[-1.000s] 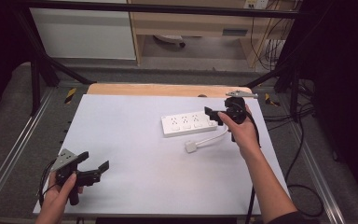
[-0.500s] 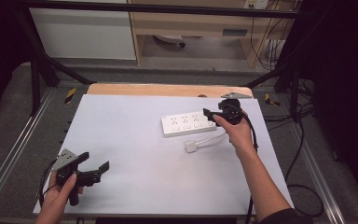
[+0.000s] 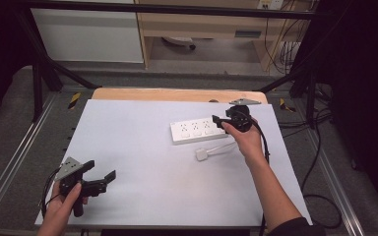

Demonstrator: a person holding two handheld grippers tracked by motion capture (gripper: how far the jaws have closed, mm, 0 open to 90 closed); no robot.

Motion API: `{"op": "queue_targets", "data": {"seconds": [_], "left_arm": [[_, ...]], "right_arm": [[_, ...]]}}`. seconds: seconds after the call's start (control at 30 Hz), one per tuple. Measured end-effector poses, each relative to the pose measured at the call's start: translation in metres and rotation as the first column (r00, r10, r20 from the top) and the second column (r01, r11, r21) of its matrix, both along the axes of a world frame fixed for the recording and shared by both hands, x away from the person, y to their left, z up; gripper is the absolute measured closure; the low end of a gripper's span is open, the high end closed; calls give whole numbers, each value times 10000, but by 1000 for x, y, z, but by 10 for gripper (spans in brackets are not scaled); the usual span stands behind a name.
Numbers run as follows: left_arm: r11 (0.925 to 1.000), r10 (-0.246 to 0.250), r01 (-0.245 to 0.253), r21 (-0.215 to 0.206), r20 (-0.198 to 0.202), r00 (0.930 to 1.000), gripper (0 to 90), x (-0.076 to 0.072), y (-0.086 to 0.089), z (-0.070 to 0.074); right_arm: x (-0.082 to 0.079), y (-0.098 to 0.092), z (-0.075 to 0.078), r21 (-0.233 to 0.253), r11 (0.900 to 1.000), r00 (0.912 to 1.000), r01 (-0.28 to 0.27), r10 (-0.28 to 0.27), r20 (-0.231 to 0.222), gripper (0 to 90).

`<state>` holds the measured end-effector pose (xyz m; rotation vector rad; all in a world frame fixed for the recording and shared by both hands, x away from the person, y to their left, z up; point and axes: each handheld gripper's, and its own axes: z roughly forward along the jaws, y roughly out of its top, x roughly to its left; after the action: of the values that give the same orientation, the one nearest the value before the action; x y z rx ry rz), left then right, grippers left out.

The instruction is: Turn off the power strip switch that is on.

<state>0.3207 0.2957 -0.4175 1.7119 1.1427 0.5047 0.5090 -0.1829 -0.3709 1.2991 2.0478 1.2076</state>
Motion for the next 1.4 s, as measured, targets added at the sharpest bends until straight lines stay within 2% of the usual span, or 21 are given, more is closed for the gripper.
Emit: {"op": "queue_targets", "data": {"seconds": [0.23, 0.63, 0.93, 1.4], "left_arm": [[10000, -35, 35, 23, -8, 10000, 55, 0, 0, 0], [10000, -63, 63, 24, -8, 10000, 55, 0, 0, 0], [9999, -85, 85, 58, -11, 10000, 55, 0, 0, 0], [9999, -105, 106, 104, -13, 9999, 55, 0, 0, 0]], "right_arm": [[0, 3, -4, -139, 9999, 10000, -16, 16, -8, 443], [0, 8, -11, -300, 9995, 9998, -77, 83, 174, 633], [0, 11, -26, -248, 9996, 9997, -155, 160, 201, 771], [-1, 11, -39, -330, 9993, 9994, -148, 158, 306, 862]]}}
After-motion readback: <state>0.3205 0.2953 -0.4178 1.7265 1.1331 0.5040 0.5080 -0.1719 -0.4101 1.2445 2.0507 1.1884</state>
